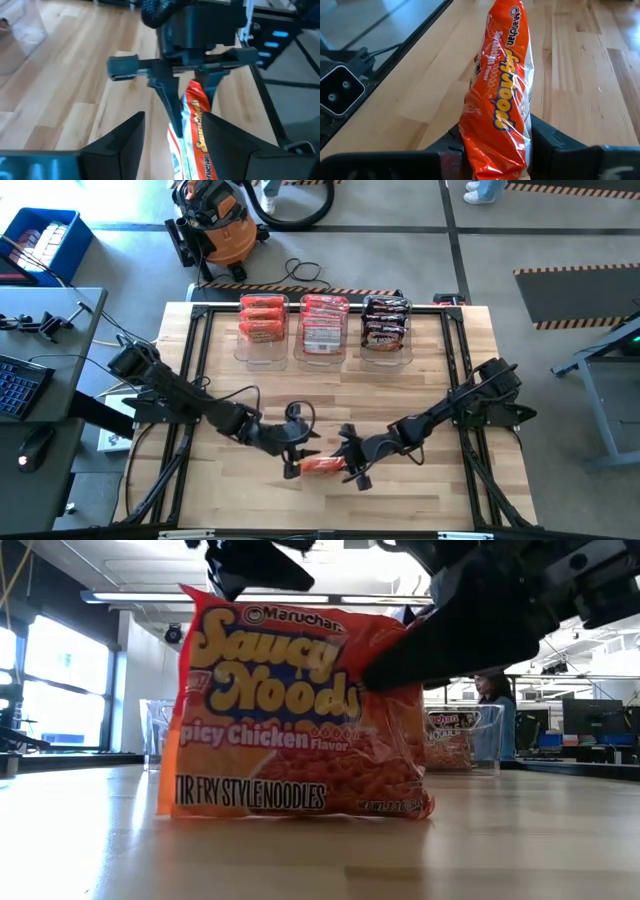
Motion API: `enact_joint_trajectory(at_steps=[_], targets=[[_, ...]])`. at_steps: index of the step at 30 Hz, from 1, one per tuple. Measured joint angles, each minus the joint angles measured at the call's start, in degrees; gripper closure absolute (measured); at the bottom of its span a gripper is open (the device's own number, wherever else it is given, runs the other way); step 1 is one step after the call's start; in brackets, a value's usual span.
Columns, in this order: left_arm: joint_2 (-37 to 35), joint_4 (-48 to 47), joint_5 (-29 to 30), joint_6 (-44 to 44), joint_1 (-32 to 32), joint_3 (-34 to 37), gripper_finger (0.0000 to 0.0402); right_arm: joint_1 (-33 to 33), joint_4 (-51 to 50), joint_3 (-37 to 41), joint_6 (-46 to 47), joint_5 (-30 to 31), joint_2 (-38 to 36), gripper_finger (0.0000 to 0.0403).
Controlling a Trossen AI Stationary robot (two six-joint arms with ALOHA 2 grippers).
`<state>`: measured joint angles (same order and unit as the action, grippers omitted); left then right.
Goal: Sort Maruchan noodles
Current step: Put the orange noodle pack into the left transparent bin
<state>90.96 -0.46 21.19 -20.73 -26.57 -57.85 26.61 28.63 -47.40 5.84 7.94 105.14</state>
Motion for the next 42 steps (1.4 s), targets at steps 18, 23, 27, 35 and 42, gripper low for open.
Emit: enact_joint_trajectory(at_steps=[18, 23, 27, 35, 42], targets=[[8.63, -14.97, -4.33, -1.68, -0.96, -11.7, 0.0178, -0.45, -3.69, -3.21, -1.13, 0.6, 0.18, 0.0297], [12.63, -21.35, -4.18, -1.25, -0.69, -16.41, 0.0178, -0.81, -3.8, -3.21, -1.33, 0.64, 0.18, 0.0297], [15.23, -23.12, -5.91, -1.21, -0.31, -18.81, 0.0178, -0.87, -3.65, -3.21, -1.36, 0.71, 0.18, 0.0297], [16.11, -24.59, -7.44, -1.57, 0.33, -19.34, 0.0178, -1.14, -3.66, -3.21, -1.36, 0.81, 0.18, 0.0297], [16.11, -25.04, -10.35, -1.64, 0.31, -19.34, 0.0178, -1.62, -3.51, -3.21, -1.37, 0.6, 0.18, 0.0297]])
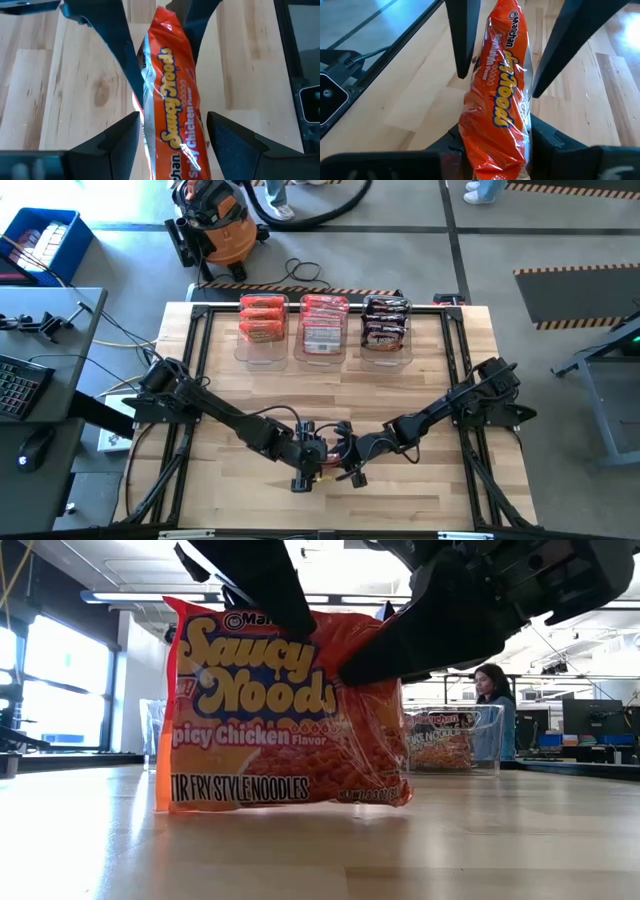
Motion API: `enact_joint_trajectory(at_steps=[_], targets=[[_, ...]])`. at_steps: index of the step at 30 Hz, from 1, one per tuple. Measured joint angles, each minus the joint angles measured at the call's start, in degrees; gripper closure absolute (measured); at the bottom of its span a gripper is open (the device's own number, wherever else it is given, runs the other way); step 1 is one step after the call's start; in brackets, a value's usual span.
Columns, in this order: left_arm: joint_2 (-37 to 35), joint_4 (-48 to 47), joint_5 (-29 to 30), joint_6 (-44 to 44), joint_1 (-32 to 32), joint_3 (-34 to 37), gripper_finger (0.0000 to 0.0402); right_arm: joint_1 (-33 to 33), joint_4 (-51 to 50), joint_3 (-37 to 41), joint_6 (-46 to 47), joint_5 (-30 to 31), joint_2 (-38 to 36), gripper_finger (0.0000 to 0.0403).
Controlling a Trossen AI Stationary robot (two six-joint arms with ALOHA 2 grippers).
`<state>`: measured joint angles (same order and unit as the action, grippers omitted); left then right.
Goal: Sort Maruchan noodles
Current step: Put the orange noodle pack into the left transparent bin
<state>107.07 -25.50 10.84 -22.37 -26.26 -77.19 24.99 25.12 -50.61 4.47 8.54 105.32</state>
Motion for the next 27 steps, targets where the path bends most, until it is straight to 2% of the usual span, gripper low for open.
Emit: enact_joint_trajectory(at_steps=[16, 22, 27], targets=[[1.95, -0.33, -1.21, 1.72, 0.0, 0.14, 0.0184, 0.0, 0.8, 0.0, 0.0, 0.02, 0.0, 0.0297], [1.92, -0.54, -1.87, 4.72, 0.0, 0.07, 0.0238, 0.0, 1.26, 0.0, 0.01, -0.22, 0.0, 0.0295], [1.82, -0.98, -1.78, 6.68, 0.07, 0.07, 0.0296, 0.04, 1.95, 0.0, -0.37, -0.07, 0.0, 0.0265]])
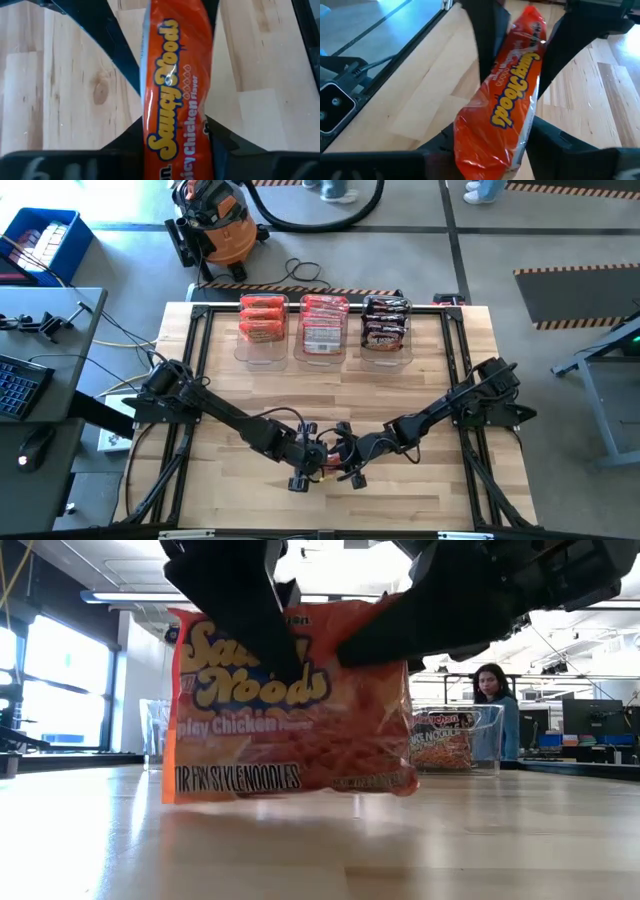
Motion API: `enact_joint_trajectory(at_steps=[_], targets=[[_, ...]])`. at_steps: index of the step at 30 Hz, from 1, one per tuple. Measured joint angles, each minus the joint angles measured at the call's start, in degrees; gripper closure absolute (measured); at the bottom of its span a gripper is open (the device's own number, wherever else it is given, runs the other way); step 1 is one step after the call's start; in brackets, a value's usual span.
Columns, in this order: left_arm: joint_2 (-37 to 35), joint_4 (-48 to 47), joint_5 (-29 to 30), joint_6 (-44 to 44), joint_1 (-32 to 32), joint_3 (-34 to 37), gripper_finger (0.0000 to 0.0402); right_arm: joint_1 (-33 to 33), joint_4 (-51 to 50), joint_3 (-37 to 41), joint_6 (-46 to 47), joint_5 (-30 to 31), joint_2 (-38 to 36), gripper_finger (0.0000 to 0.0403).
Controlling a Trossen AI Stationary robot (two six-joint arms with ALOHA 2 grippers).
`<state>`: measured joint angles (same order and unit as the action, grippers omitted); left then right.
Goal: Sort Maruchan noodles
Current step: Put the orange noodle pack into the left transparent bin
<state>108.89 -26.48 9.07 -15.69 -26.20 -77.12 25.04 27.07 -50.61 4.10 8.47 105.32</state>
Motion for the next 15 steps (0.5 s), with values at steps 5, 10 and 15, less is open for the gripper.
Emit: enact_joint_trajectory(at_steps=[5, 10, 15], targets=[[-2.04, -3.41, -0.43, 2.06, -0.07, 0.0, 0.0317, 0.43, -0.24, -0.02, -0.13, 0.52, -1.26, 0.0234], [-6.93, -9.43, 2.33, 5.78, -0.09, 0.0, 0.0316, 1.92, -8.58, -0.07, -1.17, 4.35, -7.57, 0.023], [-13.07, -19.61, 5.47, 7.43, 1.63, 0.0, 0.0316, 4.18, -22.17, -0.07, -1.55, 11.13, -15.19, 0.0233]])
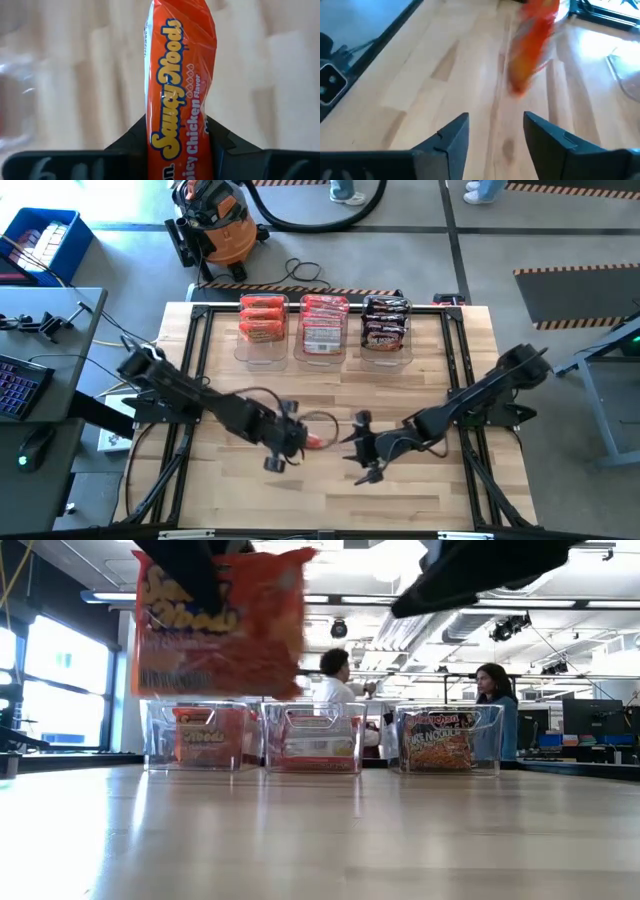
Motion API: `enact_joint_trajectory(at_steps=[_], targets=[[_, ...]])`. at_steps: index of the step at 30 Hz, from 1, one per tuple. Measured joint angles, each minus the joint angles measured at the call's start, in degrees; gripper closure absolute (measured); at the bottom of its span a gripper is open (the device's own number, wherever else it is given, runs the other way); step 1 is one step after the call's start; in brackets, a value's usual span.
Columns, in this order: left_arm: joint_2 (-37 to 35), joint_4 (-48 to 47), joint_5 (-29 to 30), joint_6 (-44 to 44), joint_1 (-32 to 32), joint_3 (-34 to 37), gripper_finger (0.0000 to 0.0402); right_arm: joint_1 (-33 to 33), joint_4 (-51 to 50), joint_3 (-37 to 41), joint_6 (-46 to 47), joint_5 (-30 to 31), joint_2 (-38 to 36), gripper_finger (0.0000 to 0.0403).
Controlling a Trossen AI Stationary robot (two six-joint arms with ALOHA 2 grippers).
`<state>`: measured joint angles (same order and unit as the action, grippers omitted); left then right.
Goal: Sort Maruchan noodles
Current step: Put the orange noodle pack into the left transparent bin
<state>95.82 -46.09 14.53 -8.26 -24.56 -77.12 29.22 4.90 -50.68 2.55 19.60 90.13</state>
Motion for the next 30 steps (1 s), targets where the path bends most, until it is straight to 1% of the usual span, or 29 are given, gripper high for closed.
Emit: enact_joint_trajectory(at_steps=[4, 7, 10, 12, 15, 18, 24, 30], targets=[[-5.56, -8.02, 2.65, 1.12, 2.86, 0.3, 0.0316, 1.15, -7.26, 0.0, 1.38, 3.41, -3.58, 0.0249], [-10.63, -10.09, 1.99, 3.3, 5.95, 1.69, 0.0316, 1.75, -9.98, 0.01, 2.57, 4.58, -4.42, 0.0259], [-16.09, -11.07, 0.28, 6.87, 9.16, 3.96, 0.0316, 2.07, -10.01, 0.19, 2.99, 4.69, -4.42, 0.0262], [-19.45, -11.36, -0.04, 7.64, 11.49, 5.13, 0.0316, 2.08, -9.83, 0.81, 3.28, 4.67, -4.42, 0.0263], [-24.12, -11.94, 0.01, 10.87, 15.24, 7.03, 0.0316, 2.07, -9.88, 1.63, 4.0, 4.72, -4.42, 0.0263], [-27.87, -12.74, 1.23, 15.64, 19.8, 8.57, 0.0316, 2.07, -9.82, 2.4, 4.55, 4.76, -4.4, 0.0263], [-31.77, -12.85, 0.68, 23.81, 30.35, 12.3, 0.0316, 2.07, -9.51, 2.8, 5.12, 4.76, -4.4, 0.0263], [-32.22, -11.77, -3.45, 29.82, 39.02, 15.3, 0.0316, 2.07, -8.91, 2.8, 5.4, 4.16, -4.4, 0.0263]])
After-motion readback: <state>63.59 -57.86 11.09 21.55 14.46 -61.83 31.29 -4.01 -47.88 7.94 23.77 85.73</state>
